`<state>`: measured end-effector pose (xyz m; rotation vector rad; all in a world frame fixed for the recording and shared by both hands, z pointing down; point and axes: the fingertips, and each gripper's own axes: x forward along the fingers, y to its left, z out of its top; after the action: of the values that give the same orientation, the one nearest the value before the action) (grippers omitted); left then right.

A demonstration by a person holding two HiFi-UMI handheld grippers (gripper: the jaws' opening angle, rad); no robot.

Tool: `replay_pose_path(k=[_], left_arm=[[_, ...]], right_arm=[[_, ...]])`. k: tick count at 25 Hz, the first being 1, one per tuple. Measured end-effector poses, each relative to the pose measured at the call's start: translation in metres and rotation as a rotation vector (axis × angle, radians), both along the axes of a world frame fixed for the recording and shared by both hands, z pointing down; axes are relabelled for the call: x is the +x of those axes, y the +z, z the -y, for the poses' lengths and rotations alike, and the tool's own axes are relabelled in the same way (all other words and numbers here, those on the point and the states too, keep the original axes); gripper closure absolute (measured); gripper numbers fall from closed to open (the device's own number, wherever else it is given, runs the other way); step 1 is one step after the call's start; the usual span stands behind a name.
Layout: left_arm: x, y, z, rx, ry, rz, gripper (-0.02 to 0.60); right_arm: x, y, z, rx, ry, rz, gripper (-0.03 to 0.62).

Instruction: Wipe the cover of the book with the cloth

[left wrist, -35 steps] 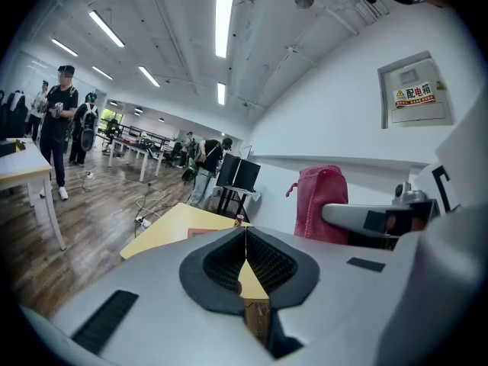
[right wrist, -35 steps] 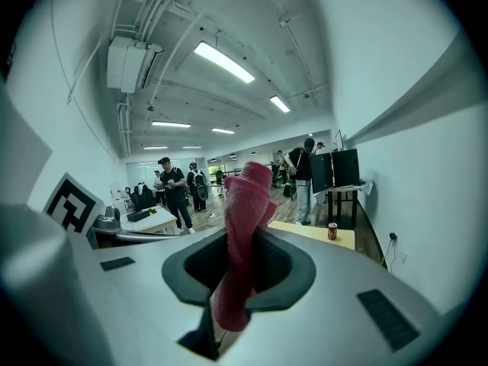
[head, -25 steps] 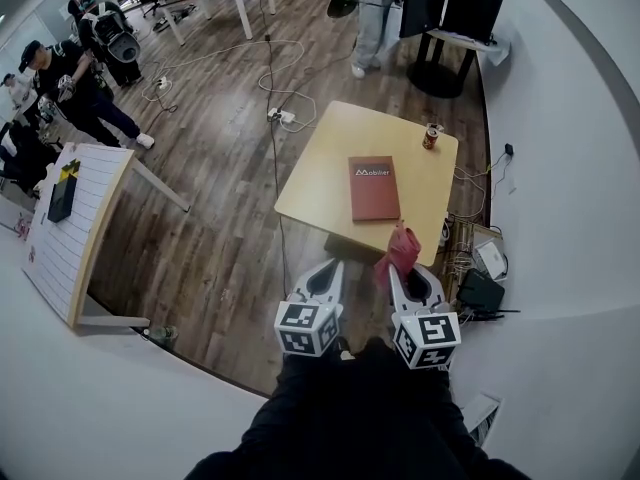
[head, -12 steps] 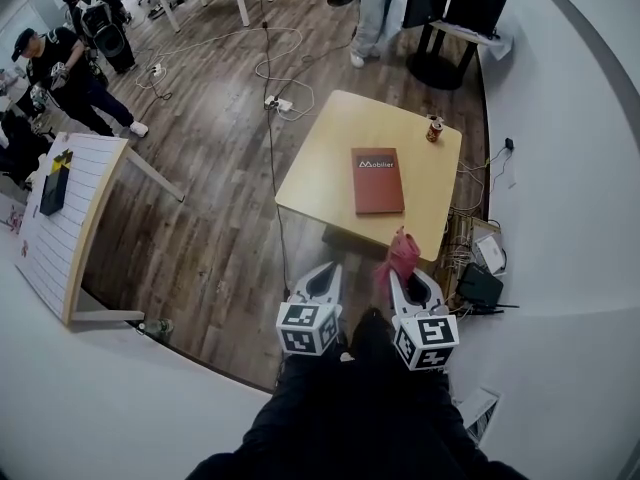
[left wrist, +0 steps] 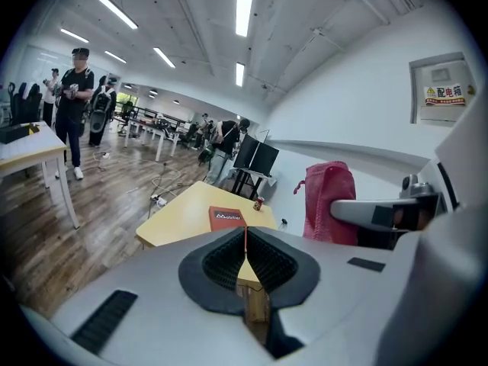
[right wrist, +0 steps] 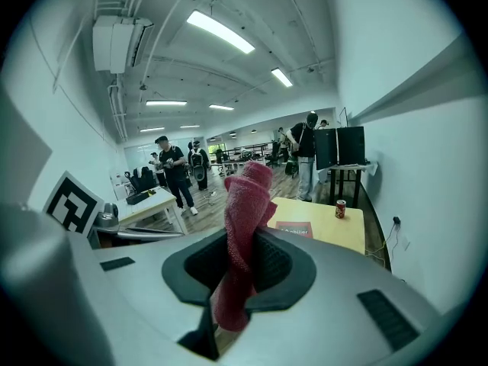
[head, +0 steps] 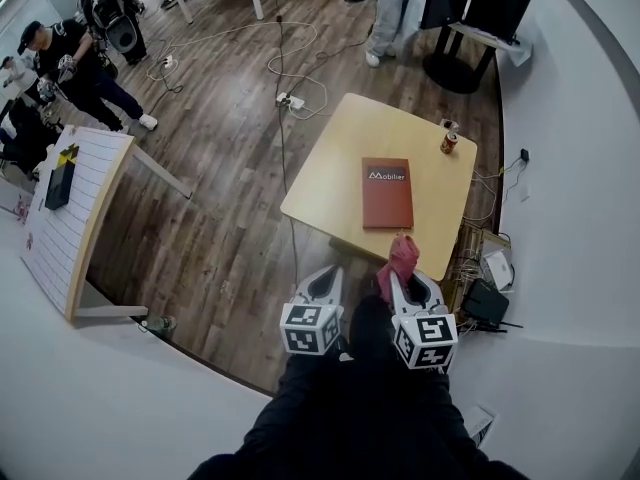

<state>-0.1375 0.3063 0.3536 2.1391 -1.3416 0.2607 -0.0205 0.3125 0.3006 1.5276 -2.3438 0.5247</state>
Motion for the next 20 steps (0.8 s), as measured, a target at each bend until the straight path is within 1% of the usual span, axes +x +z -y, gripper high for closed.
replay_pose_path(k=[4,8,14,20], left_arm=[[0.010,0.008,0.039,-0.015,-0.006,0.011,0.546],[0.033,0.029,0.079,-0.056,0.011,0.019,0.546],[0.067,0.071,0.139,-0.146,0.020,0.027,0.546],[0.086,0.129,0.170,-0.280,0.014,0.051,0.545]], right_arm=[[0.009,0.006,0.040,-0.014,-0.018,0.002,0.516],[0.030,0.022,0.081,-0.054,-0.015,0.000,0.516],[0.070,0.050,0.141,-0.129,-0.006,0.003,0.514],[0.093,0.084,0.191,-0.195,-0.040,0.018,0.514]])
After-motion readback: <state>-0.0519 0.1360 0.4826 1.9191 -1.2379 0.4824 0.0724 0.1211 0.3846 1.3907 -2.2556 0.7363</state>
